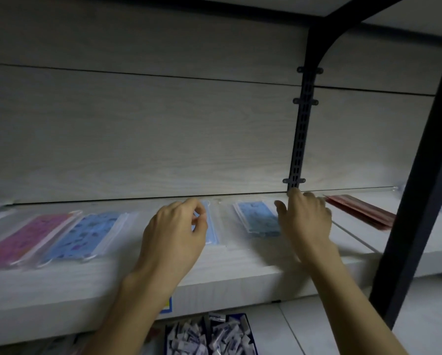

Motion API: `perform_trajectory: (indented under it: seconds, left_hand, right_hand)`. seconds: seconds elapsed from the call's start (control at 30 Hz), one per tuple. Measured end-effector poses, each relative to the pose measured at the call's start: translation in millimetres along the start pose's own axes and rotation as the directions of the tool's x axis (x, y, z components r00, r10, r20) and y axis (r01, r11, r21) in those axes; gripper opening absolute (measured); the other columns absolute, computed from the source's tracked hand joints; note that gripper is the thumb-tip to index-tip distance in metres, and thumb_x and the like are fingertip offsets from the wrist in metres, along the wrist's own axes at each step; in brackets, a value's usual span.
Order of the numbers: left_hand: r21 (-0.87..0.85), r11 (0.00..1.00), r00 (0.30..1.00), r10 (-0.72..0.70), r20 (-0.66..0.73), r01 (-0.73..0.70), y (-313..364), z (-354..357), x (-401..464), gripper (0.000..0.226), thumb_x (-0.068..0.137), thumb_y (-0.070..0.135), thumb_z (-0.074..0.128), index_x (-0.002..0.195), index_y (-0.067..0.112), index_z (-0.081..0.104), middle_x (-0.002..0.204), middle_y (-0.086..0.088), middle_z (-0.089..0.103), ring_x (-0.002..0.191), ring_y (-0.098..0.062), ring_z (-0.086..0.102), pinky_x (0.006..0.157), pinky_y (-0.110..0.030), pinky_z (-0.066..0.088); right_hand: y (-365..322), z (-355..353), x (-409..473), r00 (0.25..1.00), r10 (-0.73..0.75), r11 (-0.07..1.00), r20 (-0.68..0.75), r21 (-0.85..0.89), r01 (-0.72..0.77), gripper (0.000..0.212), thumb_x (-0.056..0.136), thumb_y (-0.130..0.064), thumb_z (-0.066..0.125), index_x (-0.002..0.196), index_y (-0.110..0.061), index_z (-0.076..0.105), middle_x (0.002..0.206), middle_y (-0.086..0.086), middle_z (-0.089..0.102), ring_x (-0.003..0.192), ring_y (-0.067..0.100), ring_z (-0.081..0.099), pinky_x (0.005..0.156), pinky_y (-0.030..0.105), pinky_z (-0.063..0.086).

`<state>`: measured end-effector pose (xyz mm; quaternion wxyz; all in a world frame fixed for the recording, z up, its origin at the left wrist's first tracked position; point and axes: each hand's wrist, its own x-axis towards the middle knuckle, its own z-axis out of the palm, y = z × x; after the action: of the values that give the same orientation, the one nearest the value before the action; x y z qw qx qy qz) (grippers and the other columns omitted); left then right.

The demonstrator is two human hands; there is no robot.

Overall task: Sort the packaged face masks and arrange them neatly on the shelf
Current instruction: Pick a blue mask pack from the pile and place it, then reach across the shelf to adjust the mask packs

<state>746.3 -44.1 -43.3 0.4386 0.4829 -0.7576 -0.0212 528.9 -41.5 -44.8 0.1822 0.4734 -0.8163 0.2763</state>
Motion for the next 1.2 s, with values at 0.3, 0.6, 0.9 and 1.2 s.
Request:
perform_trajectory:
  seconds: [0.3,0.6,0.9,1.2]
  left_hand:
    - [-0.051,0.996,0.995,0.080,0.056,-0.077,22.3,-4.5,-26.9,0.011,0.093,0.026,0.054,0.093,0.024,0.064,0.090,0.009,0.066,0.079,-0.011,0.054,0.065,-0.024,0.039]
    - [-0.215,0.947,0.958,0.266,0.104,-0.239,78.3,4.6,-67.0,0.009,0.094,0.026,0.055,0.093,0.023,0.064,0.086,0.008,0.065,0.082,-0.011,0.057,0.066,-0.023,0.039]
    - [-0.247,0.942,0.965,0.251,0.078,-0.226,125.9,18.5,-100.5,0.013,0.094,0.026,0.052,0.093,0.020,0.064,0.088,0.004,0.065,0.081,-0.014,0.057,0.066,-0.028,0.046]
    - [-0.184,0.952,0.951,0.272,0.147,-0.244,223.4,54.1,-143.5,0.012,0.096,0.034,0.049,0.096,0.027,0.058,0.092,0.008,0.061,0.087,-0.014,0.053,0.073,-0.030,0.044]
  right_hand:
    - [-0.8,-55.1,-54.3,0.990,-0.047,0.958,-0.129,0.275,0.082,0.034,0.098,-0.040,0.049,0.119,-0.016,0.060,0.094,0.002,0.070,0.079,0.020,0.063,0.066,0.034,0.053]
    - [48.1,-109.6,-112.3,0.978,-0.042,0.988,-0.206,0.136,0.071,0.028,0.098,-0.038,0.049,0.114,-0.018,0.061,0.087,0.001,0.071,0.080,0.022,0.065,0.076,0.040,0.054]
    - [107.5,-135.5,-155.8,0.975,-0.015,0.999,-0.222,0.032,0.023,0.025,0.099,-0.036,0.046,0.113,-0.017,0.056,0.090,0.003,0.065,0.079,0.021,0.061,0.069,0.041,0.054]
    - [197.1,-160.9,-178.1,0.989,0.053,0.996,-0.137,0.078,-0.043,0.032,0.101,-0.040,0.041,0.126,-0.022,0.050,0.111,-0.001,0.064,0.097,0.016,0.058,0.081,0.029,0.050]
